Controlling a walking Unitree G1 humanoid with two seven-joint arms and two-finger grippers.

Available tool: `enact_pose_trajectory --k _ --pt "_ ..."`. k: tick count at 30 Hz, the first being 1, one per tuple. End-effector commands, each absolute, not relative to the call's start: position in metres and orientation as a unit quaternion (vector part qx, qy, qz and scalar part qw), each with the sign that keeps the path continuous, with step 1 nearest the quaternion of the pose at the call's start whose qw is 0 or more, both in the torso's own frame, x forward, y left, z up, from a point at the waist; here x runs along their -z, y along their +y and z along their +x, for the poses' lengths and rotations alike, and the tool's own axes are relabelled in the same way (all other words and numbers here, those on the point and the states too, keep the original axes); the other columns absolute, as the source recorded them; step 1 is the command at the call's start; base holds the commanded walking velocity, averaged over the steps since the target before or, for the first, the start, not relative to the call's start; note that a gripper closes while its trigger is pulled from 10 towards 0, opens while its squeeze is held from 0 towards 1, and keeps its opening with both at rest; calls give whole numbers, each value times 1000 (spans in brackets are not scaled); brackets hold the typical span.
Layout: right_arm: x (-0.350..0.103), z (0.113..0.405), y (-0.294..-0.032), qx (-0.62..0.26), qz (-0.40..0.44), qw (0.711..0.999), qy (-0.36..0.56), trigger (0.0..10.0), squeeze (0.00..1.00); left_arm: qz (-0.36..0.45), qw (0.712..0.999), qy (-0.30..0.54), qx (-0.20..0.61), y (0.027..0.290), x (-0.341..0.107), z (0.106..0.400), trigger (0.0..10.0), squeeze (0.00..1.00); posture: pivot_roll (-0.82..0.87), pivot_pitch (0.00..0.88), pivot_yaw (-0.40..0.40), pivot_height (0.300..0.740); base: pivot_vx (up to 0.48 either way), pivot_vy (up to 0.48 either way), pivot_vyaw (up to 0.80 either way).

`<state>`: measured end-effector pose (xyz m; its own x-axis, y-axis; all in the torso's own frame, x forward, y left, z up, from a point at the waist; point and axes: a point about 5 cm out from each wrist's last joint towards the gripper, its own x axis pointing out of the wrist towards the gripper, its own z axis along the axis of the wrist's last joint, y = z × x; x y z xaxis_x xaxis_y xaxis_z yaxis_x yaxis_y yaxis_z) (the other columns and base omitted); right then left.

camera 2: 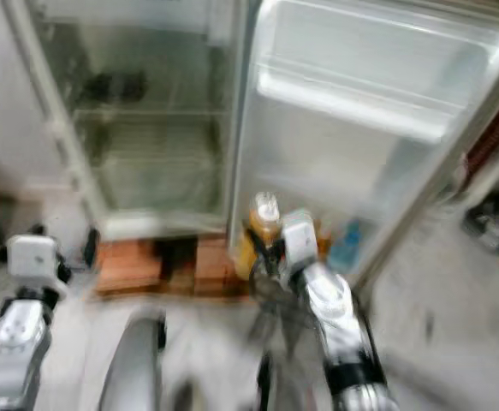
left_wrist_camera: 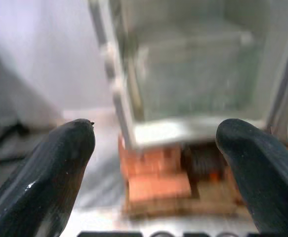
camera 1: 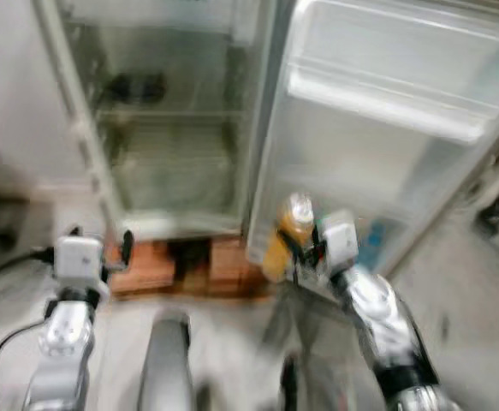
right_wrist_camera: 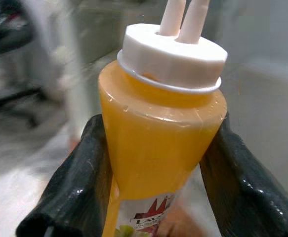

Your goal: Restocking fridge

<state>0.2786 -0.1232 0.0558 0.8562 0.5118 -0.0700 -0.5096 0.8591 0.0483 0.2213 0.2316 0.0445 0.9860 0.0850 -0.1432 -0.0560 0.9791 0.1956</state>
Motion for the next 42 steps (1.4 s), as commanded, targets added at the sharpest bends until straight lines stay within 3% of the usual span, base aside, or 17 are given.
enact_pose_trajectory --k 1,20,31,42 --pt "-71 286 -119 -281 5 960 6 10000 0 108 993 35 -20 228 -64 236 10000 0 111 2 -90 621 0 0 0" --pt "-89 293 -112 -303 -13 952 -45 10000 0 107 994 37 -6 224 -60 237 10000 0 106 0 -85 621 306 0 0" --pt "-88 293 -115 -302 -10 952 -45 10000 0 109 993 40 0 223 -58 236 10000 0 108 0 -87 621 407 0 679" --pt "-82 296 -130 -252 -35 967 -29 10000 0 101 994 52 6 217 -53 233 10000 0 112 5 -95 621 0 0 0"
